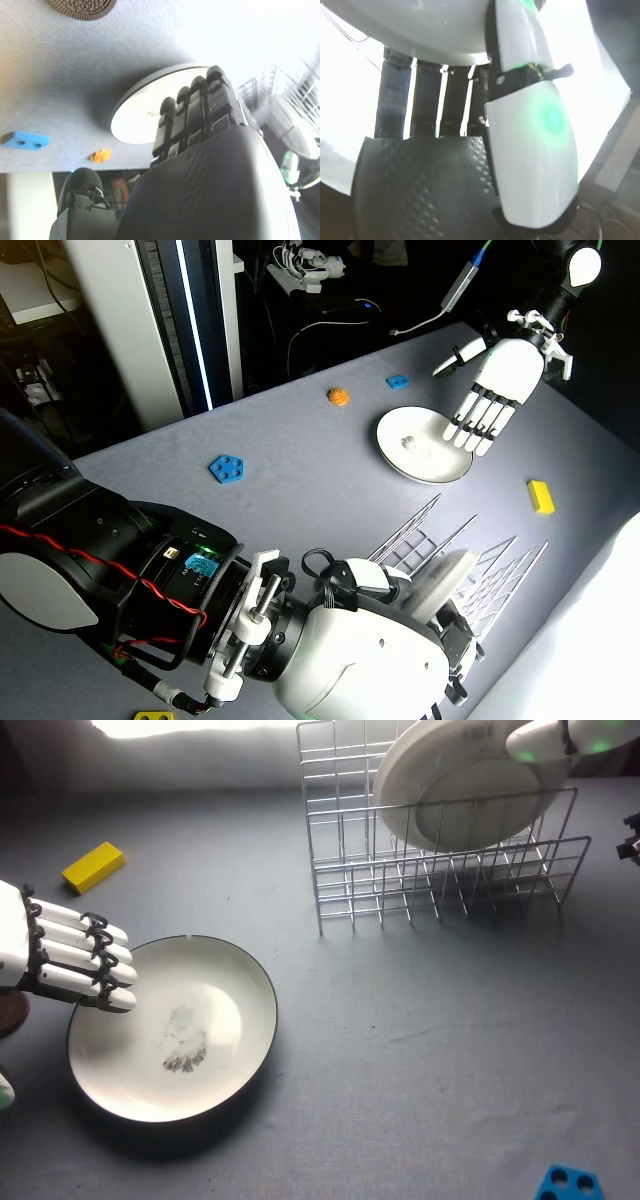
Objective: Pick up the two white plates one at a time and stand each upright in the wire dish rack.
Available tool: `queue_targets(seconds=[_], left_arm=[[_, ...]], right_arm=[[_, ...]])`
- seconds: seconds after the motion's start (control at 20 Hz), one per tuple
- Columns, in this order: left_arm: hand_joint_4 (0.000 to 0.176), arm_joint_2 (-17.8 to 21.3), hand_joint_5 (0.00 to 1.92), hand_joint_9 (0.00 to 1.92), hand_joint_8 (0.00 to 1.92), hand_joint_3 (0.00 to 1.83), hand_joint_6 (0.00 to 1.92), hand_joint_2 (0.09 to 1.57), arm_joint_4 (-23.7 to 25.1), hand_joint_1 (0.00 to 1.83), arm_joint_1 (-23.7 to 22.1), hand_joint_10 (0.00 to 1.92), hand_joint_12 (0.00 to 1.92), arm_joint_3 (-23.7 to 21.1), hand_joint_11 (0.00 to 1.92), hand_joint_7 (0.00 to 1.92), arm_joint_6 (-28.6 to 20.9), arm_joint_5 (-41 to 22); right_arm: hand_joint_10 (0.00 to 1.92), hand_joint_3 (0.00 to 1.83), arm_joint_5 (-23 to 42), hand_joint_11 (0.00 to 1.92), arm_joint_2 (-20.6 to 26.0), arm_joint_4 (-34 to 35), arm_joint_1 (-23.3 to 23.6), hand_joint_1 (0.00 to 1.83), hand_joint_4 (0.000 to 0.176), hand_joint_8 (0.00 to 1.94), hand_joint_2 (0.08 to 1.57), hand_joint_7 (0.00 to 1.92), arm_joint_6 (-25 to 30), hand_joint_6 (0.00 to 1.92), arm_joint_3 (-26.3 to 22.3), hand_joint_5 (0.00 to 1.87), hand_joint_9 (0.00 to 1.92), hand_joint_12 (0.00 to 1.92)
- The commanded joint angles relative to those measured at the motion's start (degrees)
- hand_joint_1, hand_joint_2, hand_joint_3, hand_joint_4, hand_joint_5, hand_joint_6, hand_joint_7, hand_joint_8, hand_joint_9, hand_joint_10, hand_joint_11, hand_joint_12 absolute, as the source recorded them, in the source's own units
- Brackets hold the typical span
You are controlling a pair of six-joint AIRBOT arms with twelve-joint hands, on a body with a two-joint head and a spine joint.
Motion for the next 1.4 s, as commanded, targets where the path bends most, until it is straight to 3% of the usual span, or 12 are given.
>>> queue_targets(seconds=[0.0, 0.05, 0.15, 0.45, 0.6, 0.7, 0.75, 0.85, 1.15, 1.25, 1.35], left_arm=[[0.000, -0.1, 0.06, 0.00, 0.00, 0.00, 0.01, 1.05, -3.0, 0.00, -0.2, 0.00, 0.00, 0.5, 0.00, 0.02, 0.0, -1.4], [0.000, -0.1, 0.06, 0.00, 0.01, 0.00, 0.01, 1.06, -3.0, 0.00, -0.2, 0.00, 0.00, 0.5, 0.00, 0.02, 0.0, -1.4], [0.000, -0.1, 0.06, 0.00, 0.00, 0.01, 0.01, 1.07, -3.0, 0.00, -0.2, 0.00, 0.00, 0.5, 0.00, 0.02, 0.0, -1.4], [0.000, -0.2, 0.07, 0.00, 0.00, 0.00, 0.01, 1.06, -3.0, 0.00, 0.1, 0.00, 0.00, 0.6, 0.00, 0.02, 0.1, -1.4], [0.000, -0.2, 0.07, 0.00, 0.00, 0.00, 0.01, 1.06, -3.0, 0.00, 0.6, 0.00, 0.00, 0.6, 0.00, 0.02, 0.0, -1.4], [0.000, -0.2, 0.09, 0.02, 0.01, 0.00, 0.01, 1.06, -2.9, 0.00, 0.9, 0.01, 0.00, 0.6, 0.00, 0.05, 0.0, -1.4], [0.000, -0.3, 0.08, 0.00, 0.00, 0.01, 0.01, 1.08, -2.9, 0.00, 1.1, 0.00, 0.00, 0.6, 0.00, 0.03, 0.0, -1.4], [0.000, -0.3, 0.08, 0.00, 0.00, 0.00, 0.00, 1.07, -2.8, 0.00, 1.3, 0.00, 0.00, 0.5, 0.00, 0.03, 0.0, -1.4], [0.000, -0.4, 0.08, 0.01, 0.00, 0.00, 0.00, 1.06, -2.2, 0.00, 2.0, 0.00, 0.00, 0.4, 0.00, 0.04, 0.0, -1.3], [0.000, -0.5, 0.07, 0.00, 0.00, 0.00, 0.00, 1.06, -2.2, 0.00, 2.3, 0.00, 0.00, 0.4, 0.00, 0.02, -0.1, -1.2], [0.000, -0.5, 0.07, 0.00, 0.00, 0.00, 0.00, 1.06, -2.2, 0.00, 2.8, 0.00, 0.00, 0.4, 0.00, 0.03, -0.6, -1.2]], right_arm=[[0.16, 0.00, 7.5, 0.57, 0.4, 2.5, 0.4, 1.25, 0.000, 0.14, 1.06, 0.96, 1.3, 0.55, 0.5, 0.77, 0.95, 1.08], [0.12, 0.00, 7.5, 0.53, 0.4, 2.5, 0.3, 1.25, 0.000, 0.07, 1.05, 0.95, 1.3, 0.28, 0.5, 0.79, 0.93, 1.11], [0.07, 0.00, 7.5, 0.47, 0.4, 2.5, 0.2, 1.26, 0.000, 0.02, 1.04, 0.94, 1.3, 0.08, 0.5, 0.81, 0.92, 1.15], [0.01, 0.00, 7.5, 0.28, 0.4, 2.5, 0.1, 1.19, 0.000, 0.00, 1.08, 0.82, 1.3, 0.00, 0.5, 0.72, 0.82, 1.27], [0.01, 0.00, 7.5, 0.27, 0.4, 2.4, 0.2, 1.19, 0.000, 0.00, 1.09, 0.82, 1.3, 0.00, 0.3, 0.72, 0.82, 1.27], [0.00, 0.00, 7.4, 0.20, 0.6, 1.6, 0.7, 1.16, 0.000, 0.00, 1.08, 0.76, 1.7, 0.00, 0.0, 0.66, 0.76, 1.28], [0.00, 0.00, 7.0, 0.05, 0.8, 1.4, 1.2, 1.09, 0.000, 0.00, 1.09, 0.63, 1.9, 0.00, -0.3, 0.53, 0.60, 1.26], [0.00, 0.01, 6.4, 0.01, 1.5, 0.9, 1.9, 1.07, 0.000, 0.00, 1.09, 0.55, 1.9, 0.00, -1.5, 0.46, 0.52, 1.24], [0.00, 0.00, 4.7, 0.00, 4.3, -1.1, 6.4, 0.95, 0.000, 0.00, 1.06, 0.26, 1.7, 0.00, -6.4, 0.27, 0.23, 0.87], [0.00, 0.00, 5.3, 0.00, 5.4, -6.5, 8.4, 0.94, 0.000, 0.00, 1.02, 0.21, 0.1, 0.00, -8.3, 0.24, 0.18, 0.80], [0.00, 0.00, 6.3, 0.00, 6.5, -12.9, 9.5, 0.89, 0.000, 0.00, 1.06, 0.12, -2.5, 0.00, -10.9, 0.17, 0.11, 0.60]])
